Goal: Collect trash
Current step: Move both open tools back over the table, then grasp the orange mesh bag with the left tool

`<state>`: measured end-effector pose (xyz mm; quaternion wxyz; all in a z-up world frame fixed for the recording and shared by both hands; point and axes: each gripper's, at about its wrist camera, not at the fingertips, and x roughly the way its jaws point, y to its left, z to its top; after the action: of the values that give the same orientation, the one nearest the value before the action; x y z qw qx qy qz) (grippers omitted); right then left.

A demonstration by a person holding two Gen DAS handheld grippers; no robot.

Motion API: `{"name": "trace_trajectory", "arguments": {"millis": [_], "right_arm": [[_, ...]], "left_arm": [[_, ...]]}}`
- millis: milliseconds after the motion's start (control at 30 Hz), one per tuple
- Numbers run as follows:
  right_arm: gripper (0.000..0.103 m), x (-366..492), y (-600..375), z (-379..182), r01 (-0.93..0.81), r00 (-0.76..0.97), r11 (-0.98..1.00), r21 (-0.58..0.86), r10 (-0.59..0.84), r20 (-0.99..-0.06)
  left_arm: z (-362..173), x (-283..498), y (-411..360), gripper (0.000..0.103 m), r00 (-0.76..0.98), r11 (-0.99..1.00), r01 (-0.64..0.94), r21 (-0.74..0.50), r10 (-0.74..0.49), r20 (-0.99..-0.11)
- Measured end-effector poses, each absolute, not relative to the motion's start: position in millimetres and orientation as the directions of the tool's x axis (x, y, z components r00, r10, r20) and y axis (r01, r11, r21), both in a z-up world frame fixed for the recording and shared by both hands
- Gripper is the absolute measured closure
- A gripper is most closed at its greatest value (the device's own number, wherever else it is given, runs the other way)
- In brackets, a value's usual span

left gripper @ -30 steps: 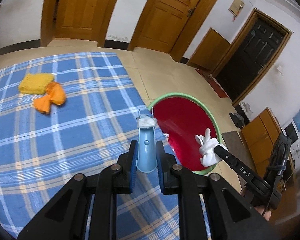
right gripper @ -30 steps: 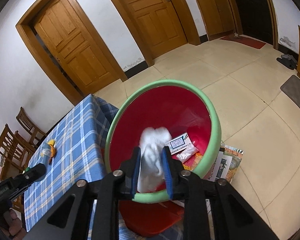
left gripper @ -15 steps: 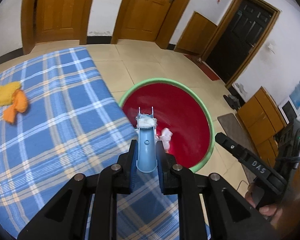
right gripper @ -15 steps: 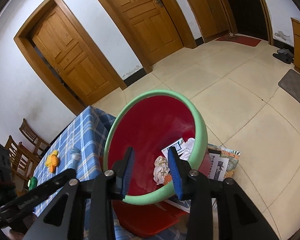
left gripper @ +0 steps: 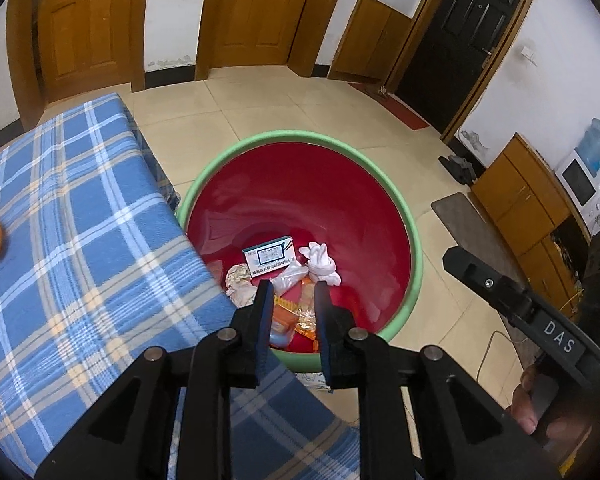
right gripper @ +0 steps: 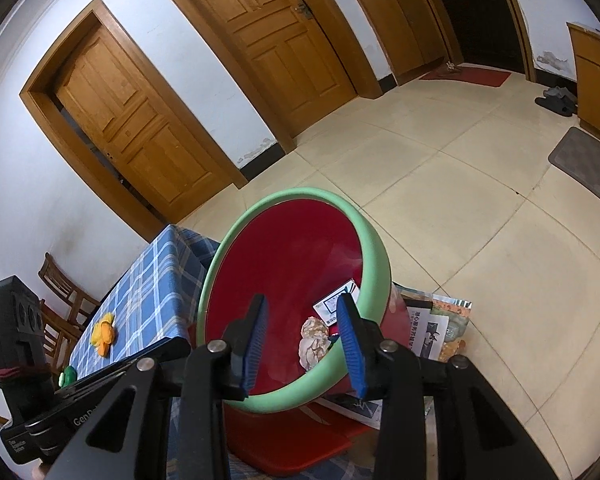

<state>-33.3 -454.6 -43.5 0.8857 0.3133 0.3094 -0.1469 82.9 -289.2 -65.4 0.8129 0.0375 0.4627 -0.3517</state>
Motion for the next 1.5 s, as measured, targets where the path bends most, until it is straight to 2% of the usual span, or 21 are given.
{"name": "trace_trajectory", "arguments": {"millis": [167,400,500,600,1167,1500], "right_arm": [[0.061,-34,-456,-44,0.456,0.764,0.759,0.465,-0.066,-0.642],[0.042,-33,-453,-44,0.457,0.761,0.757,0.467,-0.061,-0.646],[0.038,-32,-451,-43,0.458,0.759,0.758,0.464,-0.060,-0.649],[0.034,-31,-449,-42,0.460,0.756,0.760,0.460,-0.063,-0.652],[0.029,-20,-442,-47,0.492,0.727,0.753,0.438,-0.078,-0.682],[0.029,-13,-445,-53,0.517,0.707,0.744,0.422,-0.093,-0.701]], "left_arm": [[-65,82,-290,0.078,0.334,0.763,0.594,-0.256,-0.523,-0.784],[-59,88,-275,0.068,0.381,0.799,0.553,-0.237,-0.495,-0.781],[-56,93,-263,0.063,0.412,0.823,0.522,-0.225,-0.474,-0.778],[-54,101,-249,0.062,0.435,0.845,0.492,-0.211,-0.448,-0.781],[-52,175,-155,0.062,0.578,0.958,0.273,-0.086,-0.235,-0.781],[-76,215,-124,0.062,0.562,0.982,0.178,-0.058,-0.150,-0.814]]}}
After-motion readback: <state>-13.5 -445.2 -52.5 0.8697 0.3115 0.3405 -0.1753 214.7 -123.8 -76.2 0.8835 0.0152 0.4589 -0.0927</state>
